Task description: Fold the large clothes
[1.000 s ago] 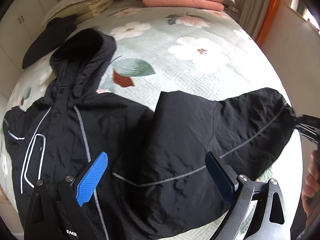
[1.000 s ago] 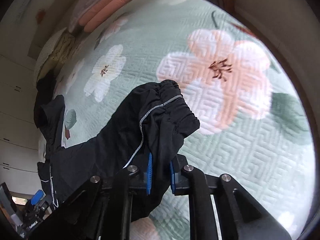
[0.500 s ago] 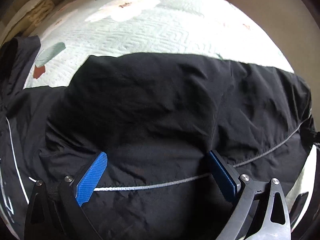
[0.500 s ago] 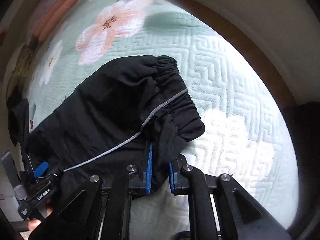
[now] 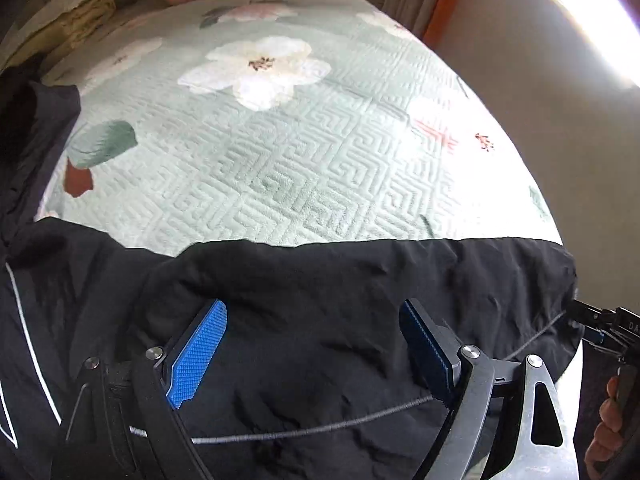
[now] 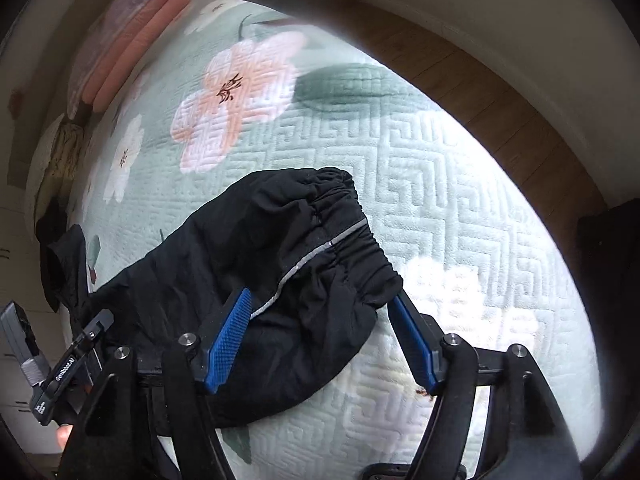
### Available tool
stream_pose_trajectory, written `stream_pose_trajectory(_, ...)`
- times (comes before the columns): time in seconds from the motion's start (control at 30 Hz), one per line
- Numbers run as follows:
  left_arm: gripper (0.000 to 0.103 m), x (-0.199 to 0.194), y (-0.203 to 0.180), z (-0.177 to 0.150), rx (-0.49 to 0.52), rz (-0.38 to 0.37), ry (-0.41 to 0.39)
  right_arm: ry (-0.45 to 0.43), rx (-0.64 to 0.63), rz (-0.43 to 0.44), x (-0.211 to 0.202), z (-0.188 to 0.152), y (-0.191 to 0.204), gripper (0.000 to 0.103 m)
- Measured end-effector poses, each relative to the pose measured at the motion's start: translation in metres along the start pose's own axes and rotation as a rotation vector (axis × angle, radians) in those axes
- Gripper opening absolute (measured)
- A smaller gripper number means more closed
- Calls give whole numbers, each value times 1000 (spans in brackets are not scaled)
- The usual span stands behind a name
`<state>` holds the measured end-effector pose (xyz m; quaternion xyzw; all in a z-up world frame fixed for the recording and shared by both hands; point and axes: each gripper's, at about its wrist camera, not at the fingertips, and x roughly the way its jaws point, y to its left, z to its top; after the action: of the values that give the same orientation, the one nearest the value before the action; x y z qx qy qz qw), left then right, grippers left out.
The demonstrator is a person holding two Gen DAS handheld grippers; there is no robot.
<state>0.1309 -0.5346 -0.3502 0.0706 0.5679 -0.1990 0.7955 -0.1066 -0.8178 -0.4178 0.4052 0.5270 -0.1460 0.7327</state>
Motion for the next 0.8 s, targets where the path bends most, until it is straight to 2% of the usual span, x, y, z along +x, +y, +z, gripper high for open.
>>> stream_pose_trajectory(0.03,89,17,1,4,-7,24,32,16,22,9,8,1,-3,58)
stream_pose_trajectory(0.07,89,35,6,5,-17,34,69,7,28,2,9,0,-3,56)
stream_pose_trajectory(0.13,91,43,3,5,25,78,30,-11,-9,-18,7,-3,6,44)
stream_pose_trajectory(0.2,91,41,-10,3,84,130,27,-14,-45,-53,6,-8,12,38)
stream_pose_trajectory(0.3,81,18,-11,-8,77,96,21,-16,-56,-70,3,-11,16,28)
stream_pose_trajectory(0.43,80,-36,16,-27,36,62,-36,-66,-129,-146,-15,-22,40,25)
stream_pose_trajectory(0.53,80,-67,56,-48,-24,63,-57,-121,-225,-154,-39,-38,81,22)
stream_pose_trajectory(0.67,80,-98,125,-83,-126,81,-66,-168,-366,-87,-62,-72,161,20)
stream_pose_trajectory(0.8,80,-124,187,-105,-190,87,-50,-164,-493,-4,-60,-123,252,19)
